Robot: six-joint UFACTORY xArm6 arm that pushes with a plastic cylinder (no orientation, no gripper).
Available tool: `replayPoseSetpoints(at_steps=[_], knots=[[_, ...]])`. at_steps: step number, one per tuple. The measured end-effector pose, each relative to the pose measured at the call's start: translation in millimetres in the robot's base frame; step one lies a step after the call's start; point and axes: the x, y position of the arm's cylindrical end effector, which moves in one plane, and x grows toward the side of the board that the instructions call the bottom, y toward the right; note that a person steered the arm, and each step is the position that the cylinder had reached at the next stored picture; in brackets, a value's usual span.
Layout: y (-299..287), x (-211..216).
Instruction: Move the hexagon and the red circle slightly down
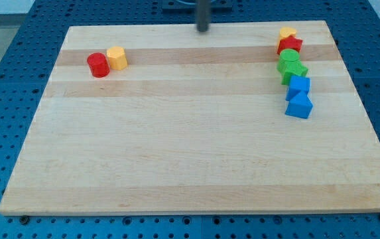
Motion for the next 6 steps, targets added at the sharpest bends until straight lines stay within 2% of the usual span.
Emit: replayPoseSetpoints(at_steps=[1, 2, 4, 6], knots=[[-62.2, 32.0], [-83.7, 67.0], [-163.5, 70.2], [-193.3, 55.3]])
